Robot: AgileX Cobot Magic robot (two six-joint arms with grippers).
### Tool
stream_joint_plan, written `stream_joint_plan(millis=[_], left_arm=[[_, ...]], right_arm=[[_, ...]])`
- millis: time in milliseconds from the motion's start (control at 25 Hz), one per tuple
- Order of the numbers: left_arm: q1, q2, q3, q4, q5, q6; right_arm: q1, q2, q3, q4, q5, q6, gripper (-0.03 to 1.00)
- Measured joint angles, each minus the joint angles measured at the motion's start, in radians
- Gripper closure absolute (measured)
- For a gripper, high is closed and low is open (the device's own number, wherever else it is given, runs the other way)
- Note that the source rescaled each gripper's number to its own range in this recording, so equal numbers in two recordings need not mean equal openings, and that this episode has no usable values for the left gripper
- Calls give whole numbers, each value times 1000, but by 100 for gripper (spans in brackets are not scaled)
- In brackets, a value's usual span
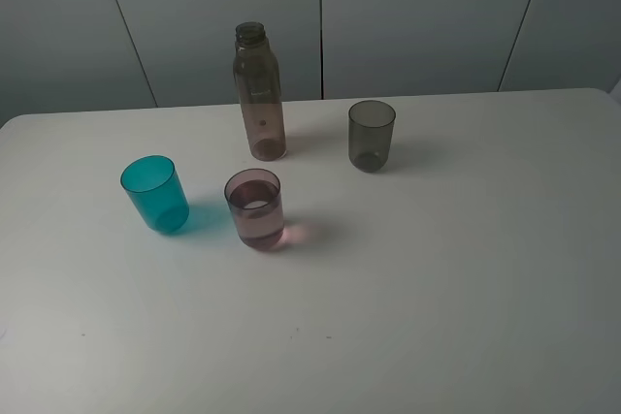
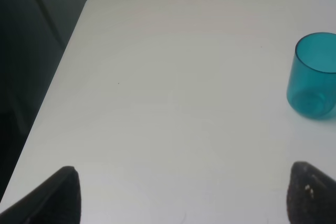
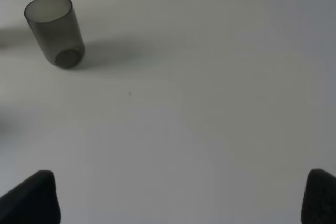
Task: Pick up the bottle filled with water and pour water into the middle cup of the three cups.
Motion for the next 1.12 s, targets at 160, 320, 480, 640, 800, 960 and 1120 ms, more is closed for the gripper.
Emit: stream_joint_plan(millis=[160, 320, 480, 640, 800, 960, 1120], left_arm=[[0, 0, 0, 0, 0, 0], [0, 0, 0, 0, 0, 0], [0, 0, 0, 0, 0, 0], [0, 0, 0, 0, 0, 0], [0, 0, 0, 0, 0, 0], [0, 0, 0, 0, 0, 0], [0, 0, 0, 0, 0, 0]], right_arm=[[-10, -44, 0, 2, 0, -7, -3], [-10, -49, 0, 2, 0, -7, -3], [-24, -49, 0, 2, 0, -9, -3], [-54, -51, 0, 2, 0, -11, -3], [-60, -51, 0, 2, 0, -11, -3], [-60, -51, 0, 4, 0, -11, -3], [-60, -51, 0, 10, 0, -11, -3]])
